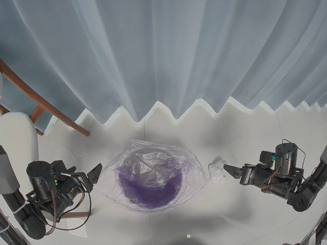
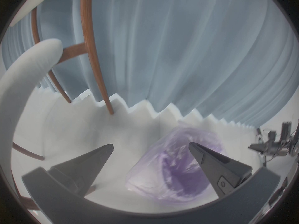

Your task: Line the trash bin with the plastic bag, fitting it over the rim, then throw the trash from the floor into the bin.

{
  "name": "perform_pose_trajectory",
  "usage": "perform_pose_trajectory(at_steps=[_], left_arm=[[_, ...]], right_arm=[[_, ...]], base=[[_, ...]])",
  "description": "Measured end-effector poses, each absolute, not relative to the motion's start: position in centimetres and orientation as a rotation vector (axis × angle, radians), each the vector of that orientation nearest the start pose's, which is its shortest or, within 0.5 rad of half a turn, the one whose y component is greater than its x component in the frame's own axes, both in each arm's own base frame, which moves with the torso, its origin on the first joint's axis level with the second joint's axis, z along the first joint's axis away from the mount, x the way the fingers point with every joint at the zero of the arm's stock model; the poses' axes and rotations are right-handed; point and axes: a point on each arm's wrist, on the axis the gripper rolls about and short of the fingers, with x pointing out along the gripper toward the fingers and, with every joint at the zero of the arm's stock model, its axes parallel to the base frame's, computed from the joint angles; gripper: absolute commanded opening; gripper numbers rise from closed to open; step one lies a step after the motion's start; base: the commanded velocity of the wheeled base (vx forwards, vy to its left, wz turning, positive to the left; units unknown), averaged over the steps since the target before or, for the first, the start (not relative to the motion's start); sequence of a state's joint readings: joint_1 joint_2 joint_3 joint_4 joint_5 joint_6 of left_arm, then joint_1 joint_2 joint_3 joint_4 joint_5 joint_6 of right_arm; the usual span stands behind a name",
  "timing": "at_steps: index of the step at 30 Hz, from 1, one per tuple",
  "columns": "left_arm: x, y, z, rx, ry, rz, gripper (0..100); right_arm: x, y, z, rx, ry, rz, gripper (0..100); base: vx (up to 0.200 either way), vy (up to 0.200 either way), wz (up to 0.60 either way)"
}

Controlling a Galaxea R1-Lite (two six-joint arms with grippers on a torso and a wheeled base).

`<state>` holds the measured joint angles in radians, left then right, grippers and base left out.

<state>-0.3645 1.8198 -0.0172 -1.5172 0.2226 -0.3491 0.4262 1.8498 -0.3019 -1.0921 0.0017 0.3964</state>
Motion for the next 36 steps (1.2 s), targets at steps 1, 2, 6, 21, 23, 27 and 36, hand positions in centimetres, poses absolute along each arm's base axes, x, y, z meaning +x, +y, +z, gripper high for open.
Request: perform_pose_trajectory(at_steps=[1,2,6,21,23,27,36], left_arm=[[18.9,-7.0,8.2,-0.293,0.269,-0.107,100],[18.7,-7.0,8.5,-0.306,0.261,-0.115,100],[17.2,-7.4,9.5,-0.360,0.279,-0.153,100],[13.8,-6.5,12.5,-0.422,0.195,-0.211,100],[13.5,-6.4,12.8,-0.429,0.176,-0.214,100],[13.2,-6.2,13.2,-0.443,0.149,-0.217,100],[12.6,-5.6,13.6,-0.451,0.130,-0.188,100]], right_arm=[[22.6,9.8,7.3,0.289,0.529,0.303,100],[22.4,9.4,7.5,0.290,0.532,0.293,100],[21.5,7.7,8.3,0.294,0.539,0.235,100],[26.9,7.3,9.0,0.178,0.500,0.189,100],[27.0,7.3,8.6,0.175,0.514,0.189,100],[27.2,7.2,7.9,0.171,0.539,0.176,100],[27.9,6.6,6.2,0.162,0.592,0.147,100]], base=[[-0.200,0.000,0.00],[-0.200,0.000,0.00],[-0.200,0.000,0.00],[-0.160,0.000,0.00],[0.000,0.000,0.00],[0.000,0.000,0.00],[0.000,0.000,0.00]])
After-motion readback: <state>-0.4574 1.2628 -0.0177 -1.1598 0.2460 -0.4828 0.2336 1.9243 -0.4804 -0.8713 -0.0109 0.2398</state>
